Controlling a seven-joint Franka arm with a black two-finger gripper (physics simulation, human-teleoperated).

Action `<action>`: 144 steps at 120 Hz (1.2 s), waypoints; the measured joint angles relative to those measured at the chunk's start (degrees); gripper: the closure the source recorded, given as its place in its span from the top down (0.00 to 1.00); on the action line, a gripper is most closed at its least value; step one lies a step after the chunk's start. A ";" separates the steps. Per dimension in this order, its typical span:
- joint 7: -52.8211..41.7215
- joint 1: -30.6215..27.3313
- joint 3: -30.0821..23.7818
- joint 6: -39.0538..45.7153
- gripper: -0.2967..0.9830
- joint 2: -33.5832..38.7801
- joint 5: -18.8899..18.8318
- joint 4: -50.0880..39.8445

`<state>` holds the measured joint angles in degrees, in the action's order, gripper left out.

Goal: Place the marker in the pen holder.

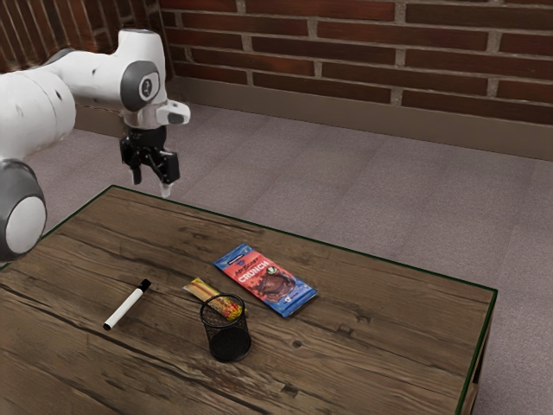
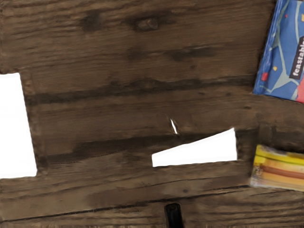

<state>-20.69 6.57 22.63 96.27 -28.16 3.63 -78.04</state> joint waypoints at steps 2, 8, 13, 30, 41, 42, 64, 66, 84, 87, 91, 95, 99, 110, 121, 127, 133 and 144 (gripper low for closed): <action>-0.01 -0.24 -0.01 0.23 0.75 -1.09 0.38 -0.17; -0.02 -0.51 -0.11 1.06 0.75 -3.02 1.51 -1.20; -0.05 -0.39 -0.18 2.64 0.75 -3.63 2.51 -3.72; -0.52 -0.62 -0.80 10.07 0.75 -2.89 4.75 -13.37; -0.84 -0.46 -1.61 15.39 0.75 1.85 4.33 -23.65; -0.88 -0.46 -1.64 15.95 0.75 2.39 4.21 -24.63; -2.44 -0.36 -1.80 28.25 0.75 6.33 2.84 -36.51; -2.57 -0.33 -1.80 29.14 0.75 6.34 2.79 -37.01; -3.65 -0.26 -1.81 35.06 0.75 5.48 2.56 -39.25; -3.80 -0.29 -1.81 35.71 0.75 5.38 2.56 -39.43; -3.99 -0.31 -1.81 36.44 0.73 5.32 2.55 -39.65; -4.15 -0.32 -1.81 37.06 0.71 5.32 2.54 -39.86; -4.29 -0.31 -1.81 37.59 0.67 5.38 2.55 -40.00; -4.62 -0.25 -1.81 38.67 0.56 5.86 2.60 -40.69; -4.80 -0.24 -1.81 39.36 0.45 6.58 2.65 -41.71; -4.88 -0.24 -1.81 39.63 0.40 6.71 2.67 -42.04; -4.93 -0.28 -1.81 39.83 0.35 6.79 2.66 -42.20; -4.97 -0.31 -1.80 40.12 0.27 6.93 2.60 -42.28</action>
<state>-25.67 6.26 20.83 136.39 -21.23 6.23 -120.32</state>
